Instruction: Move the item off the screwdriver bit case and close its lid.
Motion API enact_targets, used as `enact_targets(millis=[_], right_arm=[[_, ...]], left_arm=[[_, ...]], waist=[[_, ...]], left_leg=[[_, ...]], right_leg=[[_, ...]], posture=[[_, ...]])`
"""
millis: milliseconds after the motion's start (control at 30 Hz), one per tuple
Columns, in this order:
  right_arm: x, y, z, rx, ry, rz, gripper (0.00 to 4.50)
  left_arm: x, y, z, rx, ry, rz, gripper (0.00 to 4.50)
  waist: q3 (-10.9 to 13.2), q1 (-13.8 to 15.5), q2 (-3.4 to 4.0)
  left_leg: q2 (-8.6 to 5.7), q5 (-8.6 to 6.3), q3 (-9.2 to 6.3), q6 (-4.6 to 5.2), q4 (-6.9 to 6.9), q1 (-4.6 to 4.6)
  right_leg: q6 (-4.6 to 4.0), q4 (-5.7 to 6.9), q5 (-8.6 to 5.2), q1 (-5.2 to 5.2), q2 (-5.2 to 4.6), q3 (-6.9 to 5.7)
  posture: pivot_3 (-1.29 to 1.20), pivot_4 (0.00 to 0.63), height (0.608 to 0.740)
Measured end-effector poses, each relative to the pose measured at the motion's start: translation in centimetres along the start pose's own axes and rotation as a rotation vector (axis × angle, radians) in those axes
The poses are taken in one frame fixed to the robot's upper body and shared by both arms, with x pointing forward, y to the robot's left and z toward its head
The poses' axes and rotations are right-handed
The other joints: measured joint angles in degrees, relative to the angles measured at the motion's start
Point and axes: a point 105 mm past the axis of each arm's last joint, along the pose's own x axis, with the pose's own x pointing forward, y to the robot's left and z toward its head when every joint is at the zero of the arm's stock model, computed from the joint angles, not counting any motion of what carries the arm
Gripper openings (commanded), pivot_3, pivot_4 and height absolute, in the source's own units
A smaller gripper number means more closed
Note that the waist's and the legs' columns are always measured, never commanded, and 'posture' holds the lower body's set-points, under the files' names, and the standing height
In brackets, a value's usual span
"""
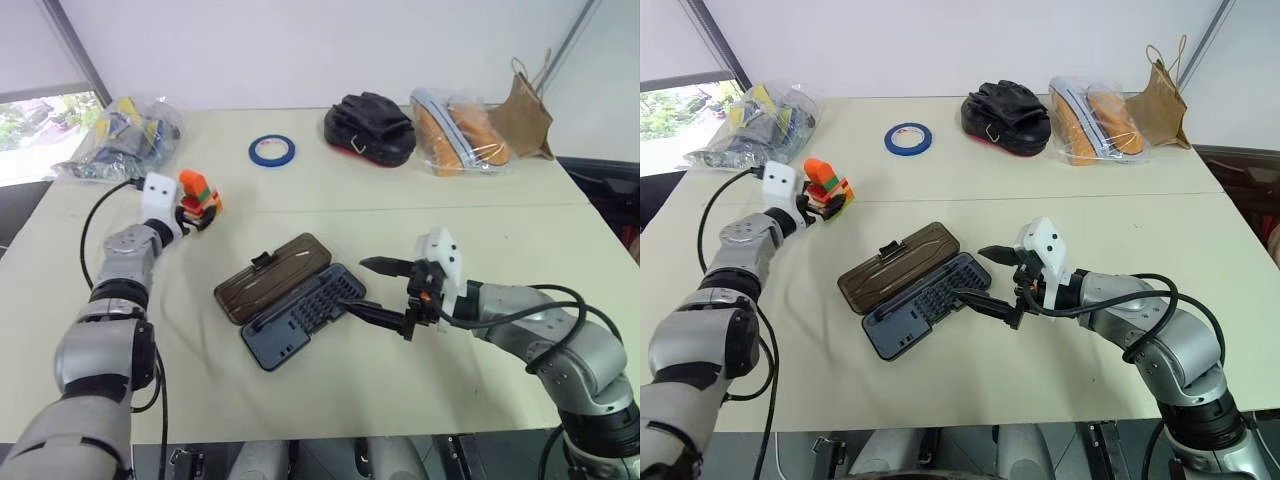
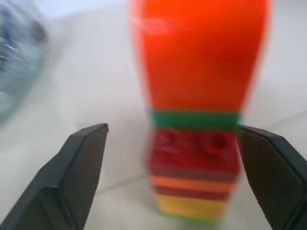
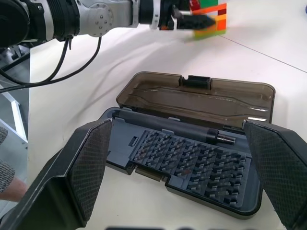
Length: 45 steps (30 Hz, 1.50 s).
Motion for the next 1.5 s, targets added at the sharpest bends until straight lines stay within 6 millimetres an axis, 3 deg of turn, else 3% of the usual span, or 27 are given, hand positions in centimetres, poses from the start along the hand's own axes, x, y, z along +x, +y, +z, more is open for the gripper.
enact_targets(millis=[100, 233, 433, 600, 733, 900, 1233, 1367, 1500], right_arm=[[0.0, 0.0, 0.0, -0.002, 0.003, 0.0, 4.5], [-0.6, -0.4, 0.2, -0.007, 0.004, -0.015, 4.5], [-1.0, -1.1, 0.1, 0.005, 0.011, -0.018, 4.5], [-0.7, -1.5, 0.2, -0.003, 0.013, 0.005, 4.5], [-0.6, -1.9, 0.6, -0.01, 0.005, 0.014, 4.5], [-1.2, -1.2, 0.8, -0.03, 0.055, 0.098, 4.5], [-1.1, 2.4, 1.8, -0.04, 0.081, 0.255, 4.5], [-1.2, 2.5, 1.2, -0.033, 0.098, 0.228, 4.5], [-1.2, 2.4, 0.9, -0.028, 0.099, 0.19, 4.5]], left_arm=[[-1.3, 1.5, 3.0, -0.065, -0.149, -0.032, 4.48], [-5.9, 2.8, 5.6, -0.109, -0.248, -0.154, 4.48], [-14.0, 1.6, 5.0, -0.198, -0.089, -0.322, 4.48], [-17.4, 1.1, 4.1, -0.235, 0.002, -0.323, 4.48], [-18.6, -0.7, 3.2, -0.203, 0.076, -0.371, 4.48], [-17.6, -2.9, 1.4, -0.158, 0.124, -0.417, 4.48], [-11.0, -7.6, -1.4, 0.094, 0.172, -0.657, 4.48], [-8.1, -8.7, -2.6, 0.15, 0.22, -0.74, 4.48], [-6.8, -9.4, -4.2, 0.171, 0.272, -0.798, 4.48]], waist=[[0.0, -0.2, 0.0], [-0.01, -1.58, 0.02], [-0.01, -1.53, 0.03], [-0.01, -0.9, 0.03], [-0.01, -1.07, 0.03], [-0.01, -0.97, 0.06], [-0.02, -0.92, 0.04], [-0.03, -0.83, 0.03], [-0.03, -1.27, 0.02]], left_leg=[[0.01, 0.0, -0.01, 0.0, 0.0, -0.01], [0.02, 0.0, 0.02, 0.0, -0.04, 0.0], [0.09, 0.0, 0.05, -0.02, -0.06, 0.09], [0.07, 0.01, 0.03, -0.03, -0.06, 0.41], [0.07, 0.01, 0.07, -0.04, -0.11, 0.48], [0.07, 0.0, 0.08, -0.04, -0.12, 0.54], [0.06, 0.0, 0.08, -0.04, -0.14, 0.58], [0.02, 0.0, 0.09, -0.04, -0.13, 0.57], [0.04, 0.0, 0.12, -0.02, -0.14, 0.55]], right_leg=[[0.0, 0.0, 0.0, -0.01, -0.01, 0.01], [-0.01, 0.03, 0.0, -0.04, -0.04, 0.15], [-0.04, 0.01, -0.02, -0.08, 0.0, 0.21], [-0.05, 0.0, -0.03, 0.27, -0.02, 0.14], [-0.06, 0.0, -0.04, 0.29, -0.04, 0.17], [-0.07, -0.03, -0.04, 0.36, -0.04, 0.16], [-0.07, -0.07, -0.04, 0.41, -0.05, 0.15], [-0.06, -0.07, -0.03, 0.42, -0.06, 0.15], [-0.06, -0.05, -0.03, 0.34, -0.05, 0.2]], posture=[[0.0, 0.15, 0.74], [0.0, 0.15, 0.74], [0.0, 0.15, 0.74], [0.0, 0.15, 0.74], [0.0, 0.15, 0.74], [0.0, 0.15, 0.74], [0.0, 0.15, 0.74], [0.0, 0.15, 0.74], [0.0, 0.15, 0.74]])
